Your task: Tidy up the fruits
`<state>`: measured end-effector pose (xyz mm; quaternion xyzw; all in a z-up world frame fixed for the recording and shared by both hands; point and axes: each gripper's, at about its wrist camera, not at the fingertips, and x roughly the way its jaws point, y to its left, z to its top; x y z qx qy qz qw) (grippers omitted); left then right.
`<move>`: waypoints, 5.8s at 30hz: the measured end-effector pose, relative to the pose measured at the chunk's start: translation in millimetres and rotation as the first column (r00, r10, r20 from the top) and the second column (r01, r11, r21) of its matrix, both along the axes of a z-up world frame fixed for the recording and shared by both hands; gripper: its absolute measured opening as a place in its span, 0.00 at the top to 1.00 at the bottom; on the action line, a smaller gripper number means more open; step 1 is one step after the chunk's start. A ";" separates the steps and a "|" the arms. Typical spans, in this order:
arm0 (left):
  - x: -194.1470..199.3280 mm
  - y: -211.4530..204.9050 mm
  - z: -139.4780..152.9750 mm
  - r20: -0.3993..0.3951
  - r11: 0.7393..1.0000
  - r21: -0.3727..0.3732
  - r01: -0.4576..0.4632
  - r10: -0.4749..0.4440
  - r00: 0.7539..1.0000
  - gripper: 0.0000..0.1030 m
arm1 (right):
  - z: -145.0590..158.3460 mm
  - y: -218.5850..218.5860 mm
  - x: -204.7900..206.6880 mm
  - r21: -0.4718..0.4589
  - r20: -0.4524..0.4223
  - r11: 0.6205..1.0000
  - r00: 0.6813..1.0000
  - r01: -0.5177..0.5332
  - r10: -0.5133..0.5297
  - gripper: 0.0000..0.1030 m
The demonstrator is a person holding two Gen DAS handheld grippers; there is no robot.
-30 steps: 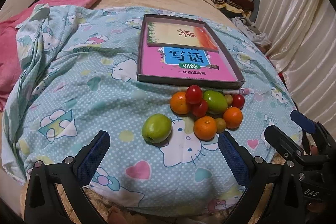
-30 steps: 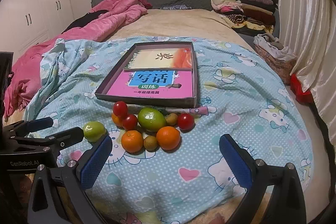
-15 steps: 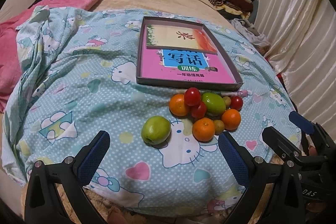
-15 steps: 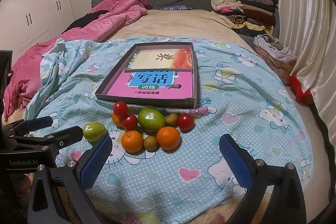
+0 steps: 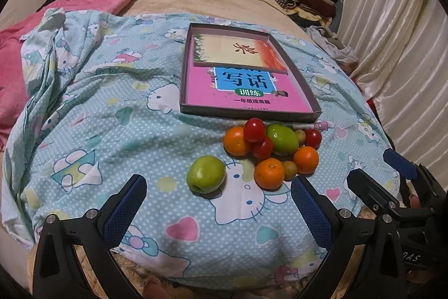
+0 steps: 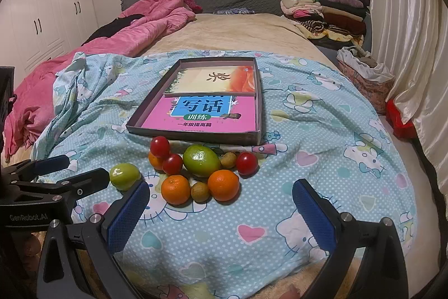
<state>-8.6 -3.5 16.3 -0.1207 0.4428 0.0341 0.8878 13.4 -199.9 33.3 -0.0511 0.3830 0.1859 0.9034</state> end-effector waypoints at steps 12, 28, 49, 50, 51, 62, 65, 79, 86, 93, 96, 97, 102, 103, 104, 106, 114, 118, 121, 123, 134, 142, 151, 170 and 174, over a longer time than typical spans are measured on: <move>0.4 1.3 -0.7 -0.005 1.000 -0.004 0.001 -0.001 1.000 0.01 | -0.3 0.7 1.2 -0.006 -0.008 1.000 1.000 0.001 -0.001 0.00; 7.6 11.2 -16.3 -0.044 1.000 0.001 -0.002 0.002 0.999 0.01 | -19.4 6.5 22.5 -0.014 -0.096 0.999 0.995 0.033 -0.034 0.00; 33.9 16.7 -50.6 -0.122 0.998 0.000 0.056 -0.055 0.991 0.05 | -63.6 1.8 65.4 -0.019 -0.238 0.991 0.962 0.134 -0.135 0.00; 34.7 16.9 -50.8 -0.121 0.998 -0.001 0.058 -0.058 0.991 0.05 | -65.2 2.2 66.6 -0.018 -0.242 0.991 0.961 0.133 -0.133 0.00; 35.6 17.6 -51.5 -0.123 0.998 -0.006 0.060 -0.060 0.991 0.05 | -66.9 3.5 67.8 -0.012 -0.250 0.992 0.960 0.126 -0.125 0.00; 42.6 20.0 -61.5 -0.155 0.996 -0.055 0.074 -0.082 0.985 0.27 | -78.3 7.9 75.6 0.027 -0.290 0.994 0.953 0.103 -0.091 0.28; 42.8 18.8 -62.8 -0.151 0.993 -0.070 0.090 -0.100 0.983 0.42 | -80.4 9.0 76.4 0.032 -0.294 0.995 0.952 0.095 -0.081 0.36; 54.6 9.4 -72.2 -0.169 0.989 -0.060 0.132 -0.140 0.976 0.52 | -87.9 13.2 79.9 0.080 -0.320 0.995 0.947 0.059 -0.031 0.57; 63.0 7.9 -75.7 -0.172 0.988 -0.051 0.145 -0.152 0.973 0.52 | -92.3 10.6 83.9 0.114 -0.338 0.992 0.941 0.063 -0.021 0.58; 66.3 12.3 -76.6 -0.165 0.987 -0.067 0.144 -0.154 0.974 0.58 | -89.8 6.5 82.3 0.143 -0.335 0.988 0.942 0.066 -0.015 0.62; 64.0 12.6 -74.2 -0.154 0.986 -0.075 0.148 -0.158 0.975 0.58 | -86.4 5.4 80.0 0.157 -0.324 0.986 0.946 0.063 -0.009 0.63; 63.3 12.9 -72.9 -0.148 0.986 -0.079 0.150 -0.160 0.976 0.58 | -84.4 4.8 79.0 0.164 -0.318 0.984 0.948 0.062 -0.006 0.63; 58.5 11.9 -63.0 -0.108 0.982 -0.089 0.165 -0.174 0.979 0.58 | -75.5 3.6 74.0 0.187 -0.285 0.981 0.959 0.051 0.004 0.63; 57.3 12.0 -60.3 -0.097 0.983 -0.088 0.164 -0.172 0.980 0.58 | -73.5 3.0 73.1 0.192 -0.276 0.980 0.961 0.049 0.005 0.63; 56.1 11.8 -57.6 -0.087 0.982 -0.088 0.166 -0.173 0.981 0.58 | -71.2 2.4 72.1 0.197 -0.266 0.979 0.964 0.048 0.006 0.63; 53.9 12.1 -53.1 -0.066 0.983 -0.089 0.162 -0.168 0.984 0.58 | -65.3 1.5 69.9 0.216 -0.242 0.975 0.970 0.040 0.014 0.63; 55.2 21.6 -44.0 -0.055 0.979 -0.148 0.139 -0.149 0.987 0.58 | -54.5 2.6 68.8 0.227 -0.193 0.974 0.981 0.020 0.025 0.63; 57.1 21.6 -34.5 -0.024 0.984 -0.116 0.136 -0.140 0.990 0.58 | -48.1 2.0 70.6 0.235 -0.151 0.972 0.988 0.013 0.023 0.63; 61.1 23.2 -29.4 -0.006 0.986 -0.108 0.131 -0.132 0.991 0.58 | -43.0 1.2 72.4 0.234 -0.114 0.972 0.993 0.003 0.025 0.63; 63.4 24.4 -26.9 0.001 0.986 -0.108 0.127 -0.128 0.992 0.58 | -41.2 1.3 73.7 0.234 -0.101 0.972 0.995 -0.001 0.026 0.63; 75.5 31.6 -16.7 0.032 0.988 -0.105 0.109 -0.106 0.994 0.58 | -31.2 4.8 81.9 0.216 -0.023 0.976 0.999 -0.030 0.036 0.63; 95.4 29.0 -16.4 0.050 0.990 -0.080 0.115 -0.111 0.993 0.58 | -29.8 7.6 94.4 0.206 0.000 0.978 0.999 -0.034 0.035 0.63; 120.9 33.0 -27.9 0.033 0.991 -0.083 0.102 -0.100 0.994 0.58 | -31.8 12.9 105.2 0.175 0.018 0.984 0.999 -0.045 0.042 0.63; 129.6 26.3 -45.4 0.011 0.992 0.031 0.120 -0.121 0.993 0.59 | -41.0 24.0 127.2 0.100 0.035 0.994 0.998 -0.047 0.043 0.63; 132.3 23.2 -48.1 0.004 0.990 0.049 0.130 -0.130 0.991 0.59 | -44.3 26.4 130.2 0.078 0.031 0.996 0.998 -0.048 0.046 0.63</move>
